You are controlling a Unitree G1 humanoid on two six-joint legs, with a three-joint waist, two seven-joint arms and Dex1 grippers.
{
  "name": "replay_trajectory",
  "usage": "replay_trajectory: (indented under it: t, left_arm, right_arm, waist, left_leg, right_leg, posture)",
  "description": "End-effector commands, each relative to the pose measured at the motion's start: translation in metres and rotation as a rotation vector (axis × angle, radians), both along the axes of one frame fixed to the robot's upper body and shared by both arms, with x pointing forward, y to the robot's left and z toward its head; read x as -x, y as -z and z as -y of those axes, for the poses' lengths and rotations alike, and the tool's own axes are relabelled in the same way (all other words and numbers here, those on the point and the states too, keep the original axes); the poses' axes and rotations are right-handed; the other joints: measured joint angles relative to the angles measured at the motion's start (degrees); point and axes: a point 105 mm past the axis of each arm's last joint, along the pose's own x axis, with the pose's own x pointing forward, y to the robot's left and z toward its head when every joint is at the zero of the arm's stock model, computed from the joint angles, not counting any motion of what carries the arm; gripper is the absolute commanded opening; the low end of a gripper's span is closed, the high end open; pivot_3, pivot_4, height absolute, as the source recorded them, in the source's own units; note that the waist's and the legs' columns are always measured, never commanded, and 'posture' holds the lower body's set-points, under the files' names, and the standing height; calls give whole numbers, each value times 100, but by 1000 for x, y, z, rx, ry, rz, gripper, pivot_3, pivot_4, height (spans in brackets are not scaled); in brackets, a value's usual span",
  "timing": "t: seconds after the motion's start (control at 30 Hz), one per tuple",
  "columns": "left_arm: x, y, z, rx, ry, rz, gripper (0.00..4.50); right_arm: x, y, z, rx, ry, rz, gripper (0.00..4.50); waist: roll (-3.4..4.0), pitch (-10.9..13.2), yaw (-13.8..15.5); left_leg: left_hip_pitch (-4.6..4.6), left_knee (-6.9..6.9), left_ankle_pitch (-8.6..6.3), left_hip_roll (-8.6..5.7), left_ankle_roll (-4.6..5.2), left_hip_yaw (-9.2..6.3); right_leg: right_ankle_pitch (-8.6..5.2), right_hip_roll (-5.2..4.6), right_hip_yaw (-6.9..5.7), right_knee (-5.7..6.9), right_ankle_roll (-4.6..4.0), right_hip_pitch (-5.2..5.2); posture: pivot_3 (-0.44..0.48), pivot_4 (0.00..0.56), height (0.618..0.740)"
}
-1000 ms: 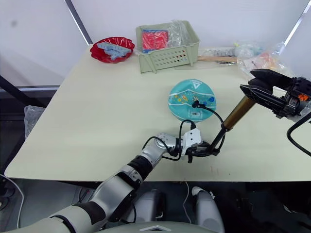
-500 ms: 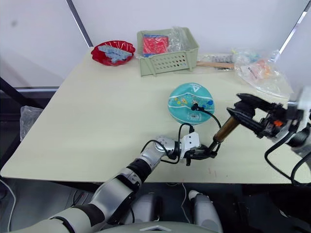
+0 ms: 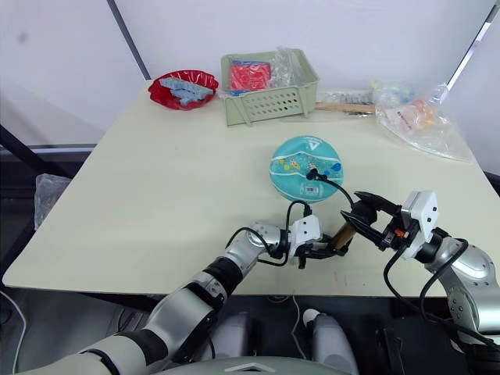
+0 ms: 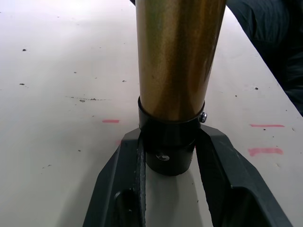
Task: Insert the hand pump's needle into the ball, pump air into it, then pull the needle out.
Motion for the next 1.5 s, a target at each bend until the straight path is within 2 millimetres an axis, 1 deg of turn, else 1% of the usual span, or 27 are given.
replay_trajectory:
  t: [0.03,0.1,0.2,0.27,0.33,0.4,0.53,0.7,0.8,0.87,0.93,1.03,1.17,1.23,1.3,1.5]
  left_arm:
    - [11,21,-10,-66,16,-57,1025]
    - [11,21,-10,-66,16,-59,1025]
    - [10,21,-11,-68,15,-60,1025]
    - [9,20,-11,-69,15,-61,1025]
    - [10,21,-12,-75,21,-66,1025]
    - [11,22,-12,-78,26,-69,1025]
    - [12,24,-11,-82,32,-73,1025]
    - [13,25,-10,-82,31,-73,1025]
    - [13,25,-9,-82,31,-74,1025]
    - [13,25,-9,-82,30,-73,1025]
    - [12,25,-9,-82,29,-72,1025]
    - [12,25,-8,-82,27,-72,1025]
    - [11,24,-8,-82,26,-72,1025]
    - [11,24,-8,-82,26,-73,1025]
    - [11,24,-7,-82,27,-73,1025]
    - [10,24,-9,-83,21,-70,1025]
  right_arm:
    - [5,24,3,31,-5,-115,2083]
    - [2,2,7,52,-13,-59,2083]
    - [-1,-27,9,65,-34,-5,2083]
    - [-2,-38,9,68,-43,5,2083]
    - [-2,-62,12,88,-62,25,2083]
    - [-2,-76,14,103,-73,33,2083]
    - [-4,-114,22,90,-68,69,2082]
    - [-4,-138,24,109,-79,93,2082]
    - [-3,-153,25,121,-81,119,2082]
    - [-3,-166,22,108,-87,143,2082]
    - [-3,-173,19,91,-94,155,2082]
    - [-3,-174,15,68,-105,152,2082]
    - [-7,-164,6,22,-113,140,2082]
    - [-11,-149,4,14,-104,115,2082]
    - [-12,-125,2,21,-95,76,2082]
    - [-9,-88,1,-2,-60,31,2082]
  waist:
    - [2,0,0]
    - [5,1,-1]
    - [20,12,6]
    - [41,29,7]
    - [64,45,5]
    - [86,59,9]
    - [87,64,13]
    - [87,64,14]
    - [89,65,13]
    - [88,65,12]
    - [91,65,13]
    - [91,65,13]
    - [90,65,15]
    - [90,64,17]
    - [82,59,23]
    - [75,53,16]
  left_leg:
    - [0,0,0,1,0,0]
    - [0,-2,0,1,0,0]
    - [-6,-3,0,0,0,2]
    - [-10,-4,0,-1,0,3]
    - [-14,-4,0,-3,0,3]
    - [-22,-4,0,-6,0,10]
    - [-36,-6,0,-9,0,3]
    - [-79,-1,0,-11,0,-4]
    - [-84,1,0,-11,0,-5]
    - [-84,2,0,-11,0,-7]
    - [-85,3,0,-10,0,-7]
    - [-85,3,0,-9,0,-9]
    - [-88,3,0,-8,0,-9]
    - [-88,4,0,-9,0,-10]
    - [-87,5,0,-9,1,-12]
    - [-80,8,1,-10,0,-20]
  right_leg:
    - [0,0,0,0,-1,0]
    - [-1,0,-1,0,-2,-1]
    - [-1,-5,-1,-2,-2,-4]
    - [-1,-6,-1,-3,-2,-6]
    - [-1,-8,-1,-3,-2,-9]
    - [0,-12,5,-3,-1,-18]
    - [-1,-10,-2,-5,0,-27]
    - [1,-11,-7,-10,2,-60]
    - [2,-11,-8,-15,4,-62]
    - [2,-12,-10,-15,4,-62]
    - [2,-12,-11,-15,4,-62]
    - [2,-12,-12,-15,4,-62]
    - [2,-14,-11,-18,5,-62]
    - [3,-14,-12,-18,5,-62]
    - [2,-14,-15,-18,5,-60]
    - [3,-13,-25,-16,6,-50]
  posture:
    - [0,150,738]
    - [0,150,738]
    - [0,150,738]
    - [0,150,738]
    - [0,150,738]
    - [0,150,738]
    - [0,150,738]
    - [0,150,738]
    - [0,150,738]
    - [0,150,738]
    - [0,150,738]
    - [0,150,738]
    - [0,150,738]
    - [0,150,738]
    - [0,150,738]
    - [0,150,738]
